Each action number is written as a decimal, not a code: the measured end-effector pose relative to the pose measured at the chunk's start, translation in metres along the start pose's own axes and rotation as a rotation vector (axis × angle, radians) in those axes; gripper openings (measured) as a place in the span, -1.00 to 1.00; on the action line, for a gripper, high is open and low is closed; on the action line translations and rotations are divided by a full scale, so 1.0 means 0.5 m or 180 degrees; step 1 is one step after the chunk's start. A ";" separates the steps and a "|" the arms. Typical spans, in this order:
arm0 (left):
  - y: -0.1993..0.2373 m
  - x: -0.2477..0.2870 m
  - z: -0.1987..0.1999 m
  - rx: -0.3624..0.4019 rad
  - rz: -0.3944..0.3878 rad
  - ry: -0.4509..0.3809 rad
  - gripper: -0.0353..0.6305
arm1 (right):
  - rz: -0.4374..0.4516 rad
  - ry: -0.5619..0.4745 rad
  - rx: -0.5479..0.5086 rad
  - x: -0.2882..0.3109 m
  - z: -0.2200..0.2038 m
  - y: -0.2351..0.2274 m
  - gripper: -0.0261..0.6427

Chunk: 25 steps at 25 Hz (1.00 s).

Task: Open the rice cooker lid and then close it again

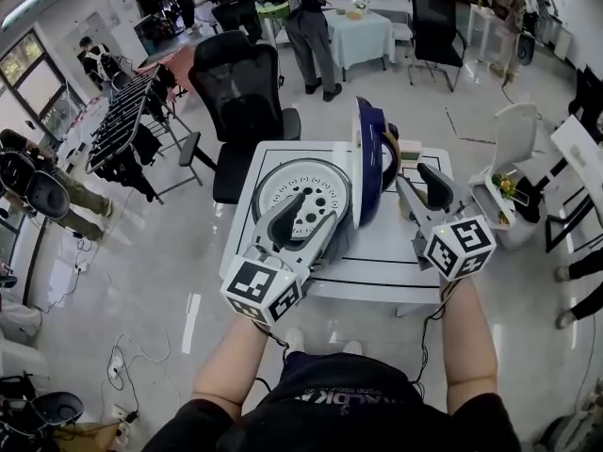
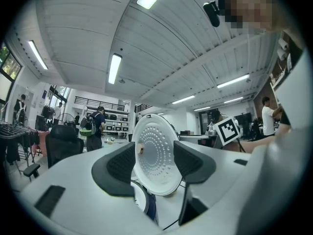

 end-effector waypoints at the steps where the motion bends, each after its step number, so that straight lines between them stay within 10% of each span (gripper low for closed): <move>1: 0.004 0.001 0.001 -0.0004 0.0004 0.0004 -0.18 | -0.0005 0.0018 0.0002 0.008 -0.002 -0.001 -0.37; 25: 0.076 0.003 -0.016 -0.0077 0.0087 0.0084 -0.18 | -0.0289 0.0323 -0.0160 0.127 -0.060 -0.033 -0.37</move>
Point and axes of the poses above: the fingertips, and each gripper's own axes: x forward along the fingers, y to its left, z out of its top, the point moved 7 cm from there along -x, backward along the fingers, and after that the axes turned 2 degrees about -z, right-handed, at the moved point
